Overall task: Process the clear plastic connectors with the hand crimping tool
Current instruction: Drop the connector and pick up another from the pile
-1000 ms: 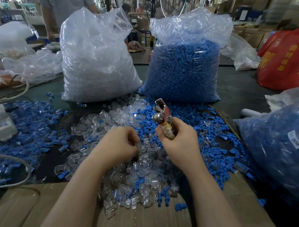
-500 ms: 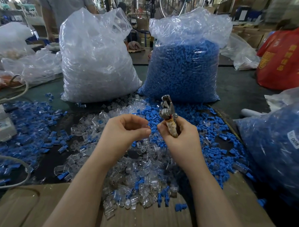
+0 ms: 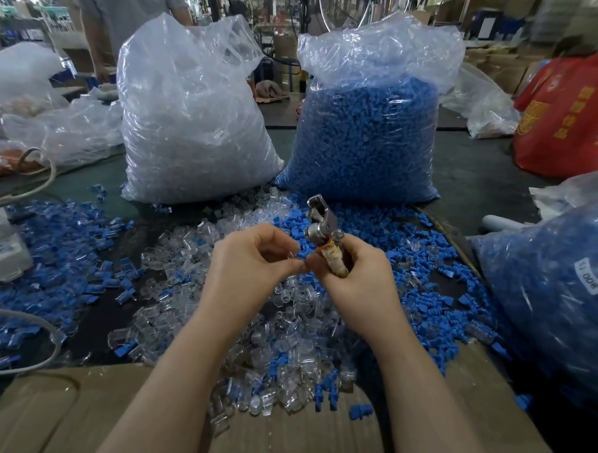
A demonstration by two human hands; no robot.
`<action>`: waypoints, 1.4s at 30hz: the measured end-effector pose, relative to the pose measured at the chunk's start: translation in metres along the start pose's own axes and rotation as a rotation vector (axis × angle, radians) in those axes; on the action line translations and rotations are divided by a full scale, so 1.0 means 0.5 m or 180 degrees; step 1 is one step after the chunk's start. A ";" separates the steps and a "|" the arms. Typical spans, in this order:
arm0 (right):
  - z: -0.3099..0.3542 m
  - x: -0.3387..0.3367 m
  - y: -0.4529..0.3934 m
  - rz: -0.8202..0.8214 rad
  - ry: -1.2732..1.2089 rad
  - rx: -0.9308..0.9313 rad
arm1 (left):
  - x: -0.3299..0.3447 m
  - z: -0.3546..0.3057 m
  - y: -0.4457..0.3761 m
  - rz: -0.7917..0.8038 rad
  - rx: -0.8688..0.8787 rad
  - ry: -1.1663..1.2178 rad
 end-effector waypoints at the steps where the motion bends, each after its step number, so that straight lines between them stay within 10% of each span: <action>1: 0.001 0.000 0.000 -0.0011 0.0031 -0.0004 | 0.000 0.000 0.001 -0.0003 0.0036 -0.0028; 42: 0.000 -0.007 0.001 0.0017 0.0157 -0.0158 | 0.000 -0.006 0.000 0.0274 -0.0228 0.0438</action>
Point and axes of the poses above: each hand's wrist, its own y-axis away from the middle knuckle, its own x-axis out of the palm, z = x × y, the point moved 1 cm from there along -y, towards the middle knuckle, and after that the axes turned 2 degrees about -z, right-handed, at the moved point
